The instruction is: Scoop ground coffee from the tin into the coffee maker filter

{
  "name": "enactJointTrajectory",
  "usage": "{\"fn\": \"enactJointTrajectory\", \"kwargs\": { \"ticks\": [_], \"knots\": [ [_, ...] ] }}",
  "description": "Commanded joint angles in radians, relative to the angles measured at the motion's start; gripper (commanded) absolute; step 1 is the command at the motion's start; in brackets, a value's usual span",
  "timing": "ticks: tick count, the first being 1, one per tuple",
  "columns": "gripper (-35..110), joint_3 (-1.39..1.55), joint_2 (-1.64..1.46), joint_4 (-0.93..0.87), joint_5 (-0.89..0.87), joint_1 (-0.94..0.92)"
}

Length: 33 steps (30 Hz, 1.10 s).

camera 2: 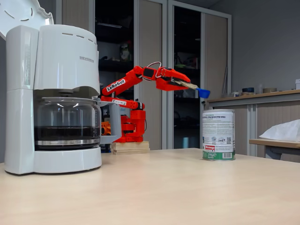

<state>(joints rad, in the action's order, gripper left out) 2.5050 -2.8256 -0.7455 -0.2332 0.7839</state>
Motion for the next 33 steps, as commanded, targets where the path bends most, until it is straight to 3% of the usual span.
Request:
{"fn": "enactJointTrajectory", "kwargs": {
  "ticks": [1,16,33],
  "knots": [
    [0,-0.089,0.123,0.046,-0.029,0.025],
    [0,-0.287,0.368,0.029,-0.106,0.094],
    [0,-0.313,0.621,0.187,-0.264,0.069]
  ]
}}
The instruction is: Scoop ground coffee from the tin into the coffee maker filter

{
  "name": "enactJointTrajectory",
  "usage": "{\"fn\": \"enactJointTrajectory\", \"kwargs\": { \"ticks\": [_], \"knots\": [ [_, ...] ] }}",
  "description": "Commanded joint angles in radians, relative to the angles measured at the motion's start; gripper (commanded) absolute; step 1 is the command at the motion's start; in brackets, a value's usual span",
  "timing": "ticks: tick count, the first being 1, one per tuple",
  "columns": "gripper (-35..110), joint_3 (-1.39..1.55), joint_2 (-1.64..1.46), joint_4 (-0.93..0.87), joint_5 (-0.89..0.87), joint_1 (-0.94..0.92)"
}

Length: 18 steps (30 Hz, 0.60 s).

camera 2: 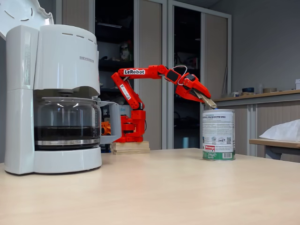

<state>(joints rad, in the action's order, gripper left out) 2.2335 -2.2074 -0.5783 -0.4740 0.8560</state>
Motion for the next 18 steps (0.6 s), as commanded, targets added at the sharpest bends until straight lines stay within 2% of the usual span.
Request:
{"fn": "enactJointTrajectory", "kwargs": {
  "ticks": [1,18],
  "knots": [
    [0,-0.041,0.011,0.026,-0.025,-0.006],
    [3,-0.044,0.141,0.118,-0.167,-0.009]
  ]
}}
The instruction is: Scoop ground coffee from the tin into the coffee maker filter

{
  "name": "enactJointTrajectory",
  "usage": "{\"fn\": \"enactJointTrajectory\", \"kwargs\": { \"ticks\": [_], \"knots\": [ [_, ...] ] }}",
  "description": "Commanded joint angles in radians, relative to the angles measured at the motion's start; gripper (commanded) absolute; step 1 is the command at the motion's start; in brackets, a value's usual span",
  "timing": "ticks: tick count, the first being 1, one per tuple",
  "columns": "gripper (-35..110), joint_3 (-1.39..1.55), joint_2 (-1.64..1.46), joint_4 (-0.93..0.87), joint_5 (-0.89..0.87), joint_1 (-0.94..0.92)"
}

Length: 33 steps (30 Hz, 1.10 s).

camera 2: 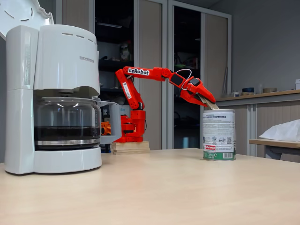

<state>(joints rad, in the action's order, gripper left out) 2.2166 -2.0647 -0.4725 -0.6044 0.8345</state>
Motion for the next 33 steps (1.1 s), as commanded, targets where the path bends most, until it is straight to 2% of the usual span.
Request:
{"fn": "enactJointTrajectory", "kwargs": {
  "ticks": [1,21,33],
  "knots": [
    [5,-0.028,0.0,0.015,-0.038,0.015],
    [15,-0.028,-0.08,-0.063,-0.071,0.058],
    [17,0.072,-0.304,-0.178,-0.103,0.097]
  ]
}}
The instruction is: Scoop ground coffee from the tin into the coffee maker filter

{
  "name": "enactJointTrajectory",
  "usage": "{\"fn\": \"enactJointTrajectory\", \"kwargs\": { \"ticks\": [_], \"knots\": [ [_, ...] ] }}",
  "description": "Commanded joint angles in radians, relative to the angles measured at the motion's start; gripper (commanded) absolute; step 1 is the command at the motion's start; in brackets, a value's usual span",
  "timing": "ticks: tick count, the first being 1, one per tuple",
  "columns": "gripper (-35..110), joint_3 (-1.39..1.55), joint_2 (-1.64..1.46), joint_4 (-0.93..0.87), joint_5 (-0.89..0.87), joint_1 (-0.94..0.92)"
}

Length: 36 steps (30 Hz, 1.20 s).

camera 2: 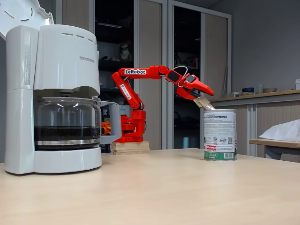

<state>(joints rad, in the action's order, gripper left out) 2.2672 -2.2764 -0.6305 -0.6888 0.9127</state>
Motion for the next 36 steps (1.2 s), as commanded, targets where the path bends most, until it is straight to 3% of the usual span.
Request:
{"fn": "enactJointTrajectory", "kwargs": {
  "ticks": [1,14,23,27,36],
  "knots": [
    [17,0.037,-0.114,-0.02,-0.018,0.02],
    [17,0.074,-0.215,-0.064,-0.009,0.029],
    [11,-0.06,-0.225,-0.092,0.183,-0.017],
    [0,-0.112,-0.229,-0.12,0.245,-0.106],
    [0,0.078,-0.291,-0.074,0.468,-0.425]
  ]
}}
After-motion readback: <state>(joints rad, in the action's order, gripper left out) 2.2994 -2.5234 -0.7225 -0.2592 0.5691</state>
